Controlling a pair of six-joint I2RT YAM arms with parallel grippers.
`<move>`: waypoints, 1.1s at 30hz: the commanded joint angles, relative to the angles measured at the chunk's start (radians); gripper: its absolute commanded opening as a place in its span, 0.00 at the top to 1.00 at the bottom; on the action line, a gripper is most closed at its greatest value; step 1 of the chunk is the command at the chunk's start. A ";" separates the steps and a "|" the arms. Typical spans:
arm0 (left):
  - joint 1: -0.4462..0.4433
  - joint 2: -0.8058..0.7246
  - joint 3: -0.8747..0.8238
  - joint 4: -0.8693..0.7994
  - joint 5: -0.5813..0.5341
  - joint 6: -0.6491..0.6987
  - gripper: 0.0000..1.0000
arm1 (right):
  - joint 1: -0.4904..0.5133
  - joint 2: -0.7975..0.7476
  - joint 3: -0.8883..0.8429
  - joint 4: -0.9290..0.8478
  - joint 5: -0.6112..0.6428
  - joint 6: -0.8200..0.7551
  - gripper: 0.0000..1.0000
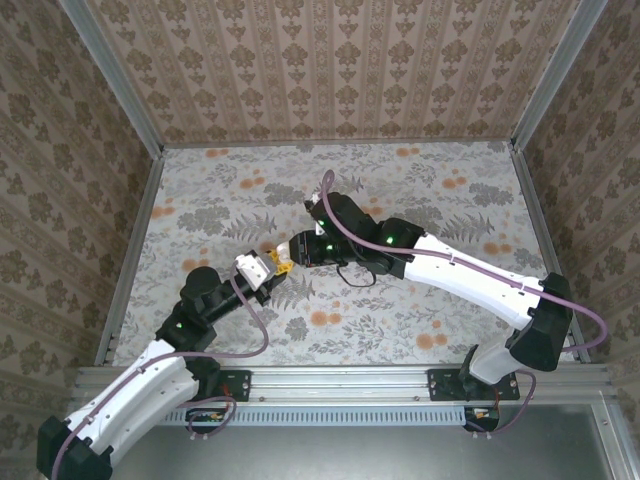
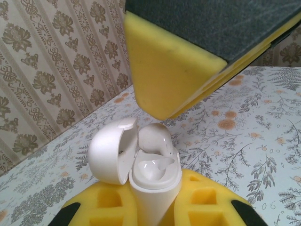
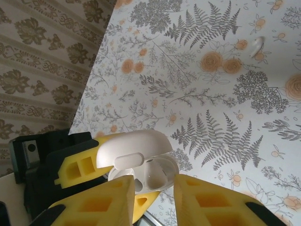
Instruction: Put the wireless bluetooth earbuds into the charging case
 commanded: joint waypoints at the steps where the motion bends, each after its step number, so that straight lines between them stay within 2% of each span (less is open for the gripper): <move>1: -0.007 0.000 0.010 0.044 0.019 -0.026 1.00 | -0.005 0.032 0.038 -0.049 0.003 0.008 0.70; 8: -0.009 0.000 0.008 0.060 0.030 -0.029 1.00 | -0.007 0.058 0.046 -0.043 -0.010 0.008 0.71; 21: -0.012 0.032 0.010 0.072 0.049 -0.026 1.00 | -0.027 0.052 0.020 -0.001 -0.042 0.028 0.94; 33: -0.013 0.040 0.010 0.049 0.019 -0.009 1.00 | -0.026 -0.005 0.034 -0.028 0.009 -0.028 0.96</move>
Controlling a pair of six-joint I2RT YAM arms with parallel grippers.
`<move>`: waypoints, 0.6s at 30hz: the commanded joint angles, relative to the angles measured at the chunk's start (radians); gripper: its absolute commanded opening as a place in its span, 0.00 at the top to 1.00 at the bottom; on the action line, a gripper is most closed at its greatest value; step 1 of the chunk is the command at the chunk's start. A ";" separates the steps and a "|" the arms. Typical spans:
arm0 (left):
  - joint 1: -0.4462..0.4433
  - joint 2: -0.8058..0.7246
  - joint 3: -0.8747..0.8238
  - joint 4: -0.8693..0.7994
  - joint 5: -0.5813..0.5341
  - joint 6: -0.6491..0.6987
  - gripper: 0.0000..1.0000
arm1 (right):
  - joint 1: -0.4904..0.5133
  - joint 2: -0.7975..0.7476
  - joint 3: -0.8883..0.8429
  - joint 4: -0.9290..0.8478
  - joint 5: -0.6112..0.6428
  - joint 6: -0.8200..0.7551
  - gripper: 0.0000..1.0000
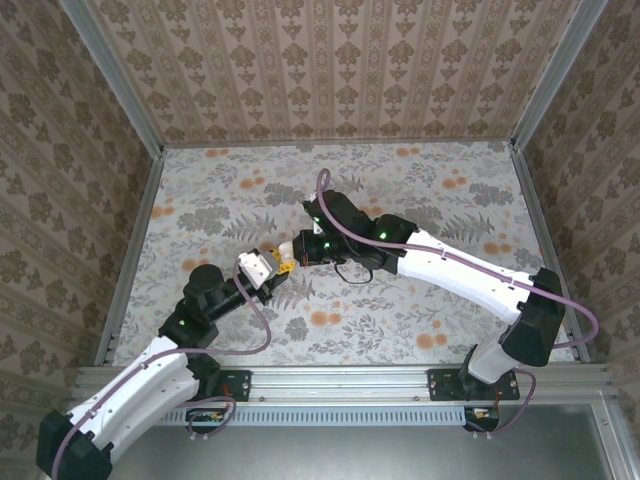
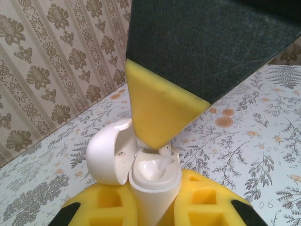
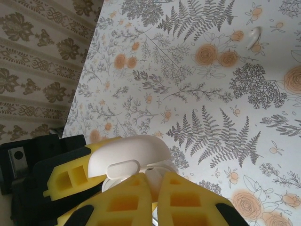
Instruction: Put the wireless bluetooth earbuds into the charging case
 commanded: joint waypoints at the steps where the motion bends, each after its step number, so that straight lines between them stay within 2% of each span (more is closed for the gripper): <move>1: -0.009 0.002 0.010 0.025 0.012 0.000 1.00 | -0.005 -0.043 0.018 -0.014 0.034 -0.035 0.96; 18: -0.008 0.036 0.029 0.030 0.059 -0.033 1.00 | -0.006 -0.094 0.027 -0.029 0.037 -0.151 0.96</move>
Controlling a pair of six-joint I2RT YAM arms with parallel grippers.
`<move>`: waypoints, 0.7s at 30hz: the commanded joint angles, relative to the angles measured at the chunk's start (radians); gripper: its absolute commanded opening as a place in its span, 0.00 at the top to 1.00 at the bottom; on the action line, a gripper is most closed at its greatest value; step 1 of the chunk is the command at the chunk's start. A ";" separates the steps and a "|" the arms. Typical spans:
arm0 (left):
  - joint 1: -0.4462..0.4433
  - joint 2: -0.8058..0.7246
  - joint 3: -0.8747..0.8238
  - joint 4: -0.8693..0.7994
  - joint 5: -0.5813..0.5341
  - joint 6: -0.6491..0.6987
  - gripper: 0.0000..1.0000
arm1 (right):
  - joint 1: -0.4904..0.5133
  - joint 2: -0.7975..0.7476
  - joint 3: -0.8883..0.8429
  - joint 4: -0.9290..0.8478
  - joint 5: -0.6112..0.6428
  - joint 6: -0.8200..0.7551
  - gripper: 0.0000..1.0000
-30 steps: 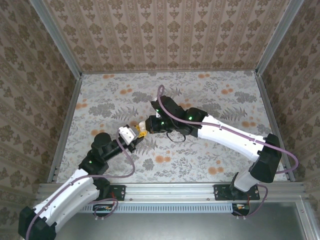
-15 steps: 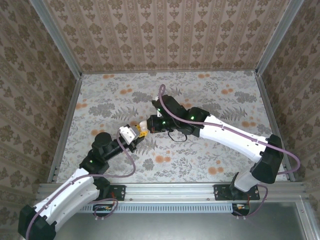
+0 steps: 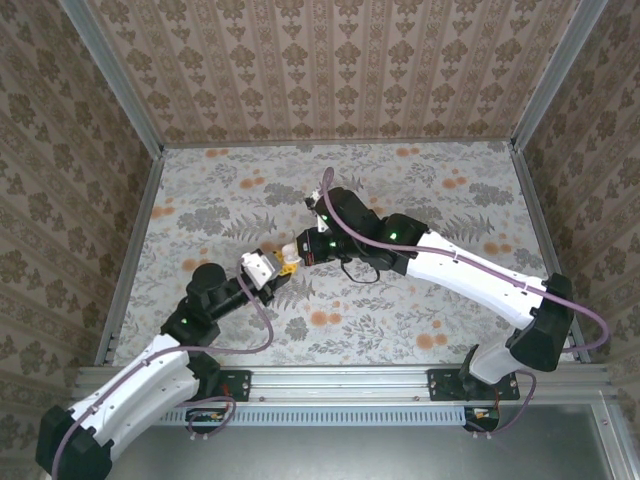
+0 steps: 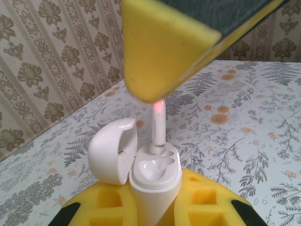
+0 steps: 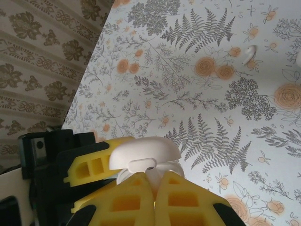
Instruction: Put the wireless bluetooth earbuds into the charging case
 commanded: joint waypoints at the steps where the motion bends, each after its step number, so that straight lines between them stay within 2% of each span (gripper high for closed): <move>1: -0.005 0.010 0.031 0.027 0.043 -0.033 1.00 | -0.005 -0.047 0.031 -0.025 0.019 -0.061 0.96; 7: 0.006 0.050 0.053 0.048 0.142 -0.068 1.00 | -0.006 -0.065 0.043 -0.052 -0.047 -0.156 0.96; 15: 0.060 0.133 0.072 0.172 0.380 -0.188 1.00 | -0.005 -0.086 0.047 -0.118 -0.135 -0.353 0.96; 21: 0.068 0.151 0.079 0.219 0.444 -0.230 1.00 | -0.019 -0.106 0.045 -0.145 -0.132 -0.441 0.95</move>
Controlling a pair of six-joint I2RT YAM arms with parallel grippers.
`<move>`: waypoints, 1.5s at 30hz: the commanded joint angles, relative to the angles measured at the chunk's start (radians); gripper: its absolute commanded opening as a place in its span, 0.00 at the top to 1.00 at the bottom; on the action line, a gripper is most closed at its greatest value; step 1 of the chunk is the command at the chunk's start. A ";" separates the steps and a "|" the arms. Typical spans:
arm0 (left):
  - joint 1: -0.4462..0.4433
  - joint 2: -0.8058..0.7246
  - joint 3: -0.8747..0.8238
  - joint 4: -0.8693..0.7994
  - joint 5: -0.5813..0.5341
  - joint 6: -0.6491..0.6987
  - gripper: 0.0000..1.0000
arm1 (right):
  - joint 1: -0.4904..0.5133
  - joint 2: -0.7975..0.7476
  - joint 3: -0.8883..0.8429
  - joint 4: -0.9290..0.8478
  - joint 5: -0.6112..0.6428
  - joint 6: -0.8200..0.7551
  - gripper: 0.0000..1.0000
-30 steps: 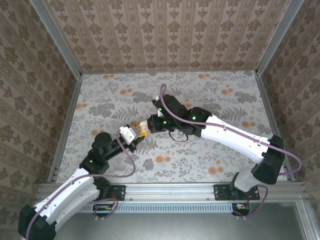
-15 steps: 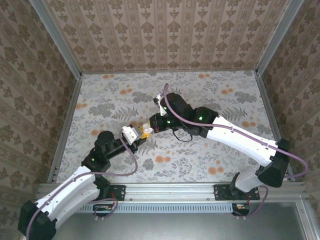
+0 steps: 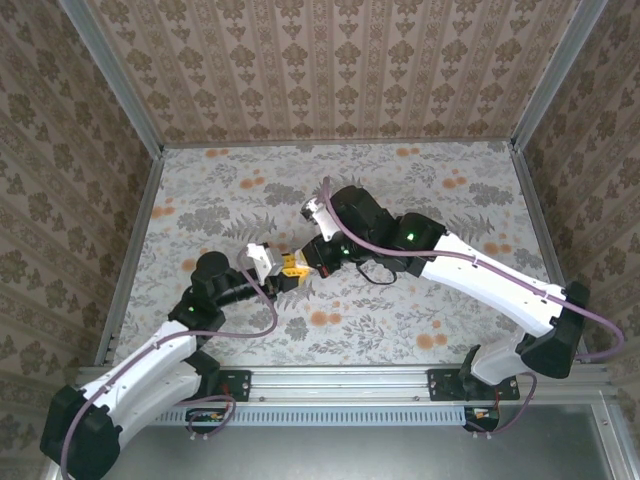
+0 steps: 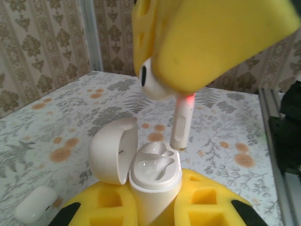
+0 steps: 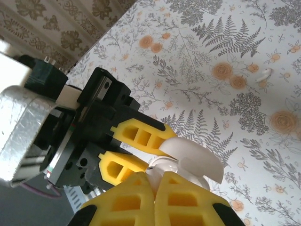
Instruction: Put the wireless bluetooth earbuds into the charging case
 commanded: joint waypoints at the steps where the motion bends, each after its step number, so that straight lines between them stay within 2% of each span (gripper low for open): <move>1: 0.007 -0.001 0.045 0.074 0.090 -0.053 1.00 | -0.017 -0.036 0.024 -0.037 -0.020 -0.094 0.95; 29: 0.007 0.017 0.063 0.084 0.128 -0.080 1.00 | -0.035 0.011 0.059 -0.111 -0.149 -0.150 0.95; 45: 0.005 0.024 0.062 0.080 0.134 -0.081 1.00 | -0.060 -0.032 0.060 -0.068 -0.144 -0.137 0.96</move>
